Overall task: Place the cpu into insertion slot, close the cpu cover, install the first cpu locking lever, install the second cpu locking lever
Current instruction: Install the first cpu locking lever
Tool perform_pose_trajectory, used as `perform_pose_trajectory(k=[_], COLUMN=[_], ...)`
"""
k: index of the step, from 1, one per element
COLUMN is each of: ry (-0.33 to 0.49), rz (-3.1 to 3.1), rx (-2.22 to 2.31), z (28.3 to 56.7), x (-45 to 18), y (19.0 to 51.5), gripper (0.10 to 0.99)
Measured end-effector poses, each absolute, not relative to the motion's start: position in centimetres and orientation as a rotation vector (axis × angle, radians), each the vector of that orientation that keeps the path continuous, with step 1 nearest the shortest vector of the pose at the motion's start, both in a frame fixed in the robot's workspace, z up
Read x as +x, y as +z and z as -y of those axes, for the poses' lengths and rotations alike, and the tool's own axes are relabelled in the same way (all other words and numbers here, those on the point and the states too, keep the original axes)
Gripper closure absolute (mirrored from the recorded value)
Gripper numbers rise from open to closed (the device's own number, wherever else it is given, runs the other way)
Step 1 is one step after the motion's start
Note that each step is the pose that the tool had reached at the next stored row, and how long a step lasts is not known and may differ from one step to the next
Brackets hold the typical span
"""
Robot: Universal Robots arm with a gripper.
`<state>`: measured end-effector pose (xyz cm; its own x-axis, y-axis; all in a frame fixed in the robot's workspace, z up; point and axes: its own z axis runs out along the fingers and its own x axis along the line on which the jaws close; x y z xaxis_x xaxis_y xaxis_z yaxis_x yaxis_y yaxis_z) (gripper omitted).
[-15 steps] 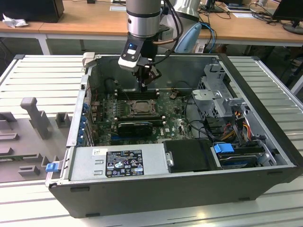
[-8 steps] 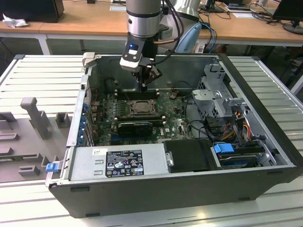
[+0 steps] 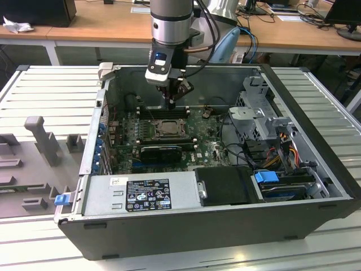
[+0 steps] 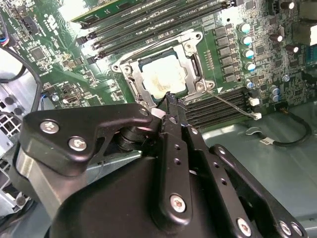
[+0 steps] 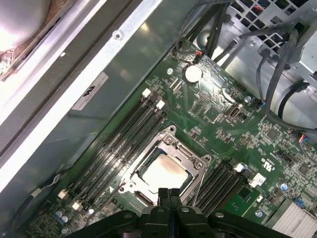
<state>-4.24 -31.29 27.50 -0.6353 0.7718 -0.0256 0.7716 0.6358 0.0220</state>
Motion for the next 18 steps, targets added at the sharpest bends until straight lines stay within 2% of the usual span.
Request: perform_pose_trajectory(k=[18], ry=[0.022], rz=[-3.002], rx=[0.816], z=[31.29], x=[-4.24], y=[27.45], gripper=[0.98])
